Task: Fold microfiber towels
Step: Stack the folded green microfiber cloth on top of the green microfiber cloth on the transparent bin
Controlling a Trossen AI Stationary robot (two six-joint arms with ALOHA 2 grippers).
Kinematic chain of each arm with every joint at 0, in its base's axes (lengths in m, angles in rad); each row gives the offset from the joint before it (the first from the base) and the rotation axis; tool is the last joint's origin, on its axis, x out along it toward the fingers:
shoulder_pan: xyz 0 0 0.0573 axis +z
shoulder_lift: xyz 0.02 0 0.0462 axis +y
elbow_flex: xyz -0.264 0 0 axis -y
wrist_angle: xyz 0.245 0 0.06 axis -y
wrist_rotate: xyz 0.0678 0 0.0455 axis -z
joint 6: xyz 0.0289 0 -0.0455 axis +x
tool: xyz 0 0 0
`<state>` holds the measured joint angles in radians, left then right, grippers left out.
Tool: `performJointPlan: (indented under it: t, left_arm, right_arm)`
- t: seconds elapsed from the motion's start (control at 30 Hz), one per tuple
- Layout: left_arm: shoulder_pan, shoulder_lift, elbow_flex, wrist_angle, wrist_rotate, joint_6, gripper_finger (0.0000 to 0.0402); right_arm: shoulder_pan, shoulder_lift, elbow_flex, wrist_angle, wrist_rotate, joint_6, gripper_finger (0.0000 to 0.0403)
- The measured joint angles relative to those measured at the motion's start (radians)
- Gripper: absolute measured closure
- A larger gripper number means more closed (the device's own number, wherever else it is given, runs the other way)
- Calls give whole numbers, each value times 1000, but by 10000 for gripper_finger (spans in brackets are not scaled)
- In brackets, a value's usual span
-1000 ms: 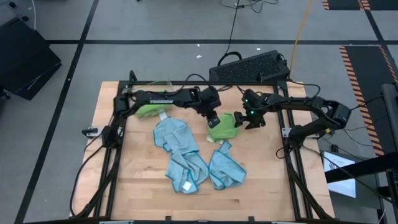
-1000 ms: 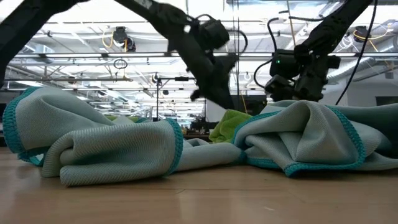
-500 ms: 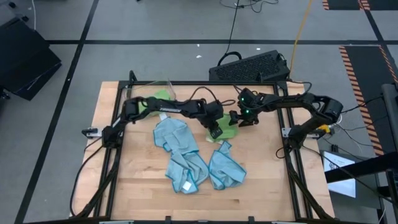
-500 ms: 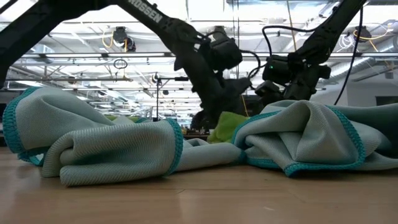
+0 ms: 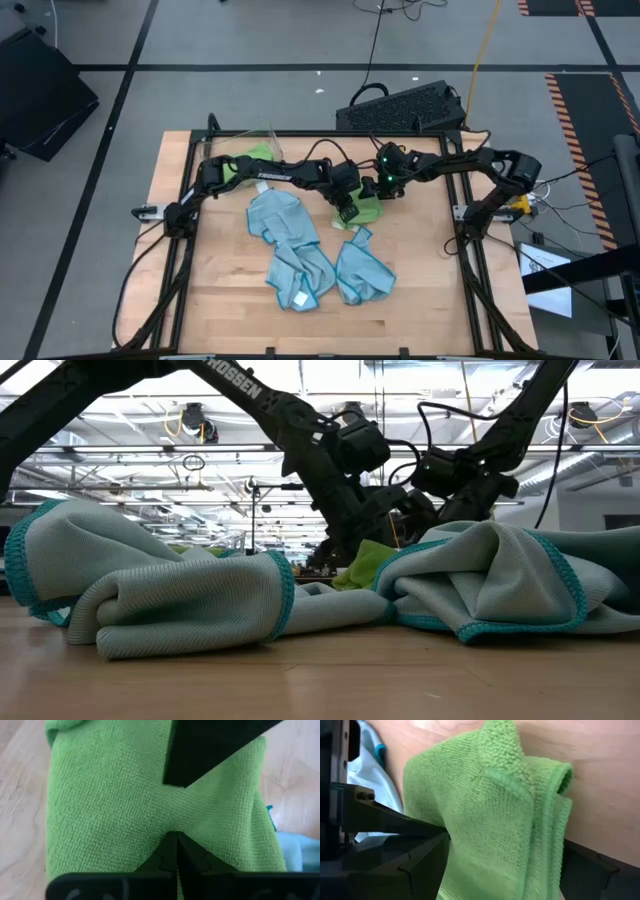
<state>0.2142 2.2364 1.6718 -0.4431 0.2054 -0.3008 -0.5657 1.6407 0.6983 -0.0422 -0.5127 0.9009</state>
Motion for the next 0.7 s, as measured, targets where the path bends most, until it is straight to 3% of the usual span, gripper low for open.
performJointPlan:
  t: [0.2, 0.3, 0.53, 0.7]
  left_arm:
    - [0, 3, 0, 0, 1, 5, 382]
    - [0, 3, 0, -9, 3, 18, 386]
    - [1, 4, 0, -6, 3, 36, 398]
    - [1, 4, 0, -6, 3, 37, 384]
  right_arm:
    - [12, 34, -1, 83, -35, 18, 91]
    - [21, 39, -2, 91, -33, 14, 115]
    - [14, 44, -3, 83, -22, -24, 241]
    - [19, 45, -4, 84, -8, -55, 337]
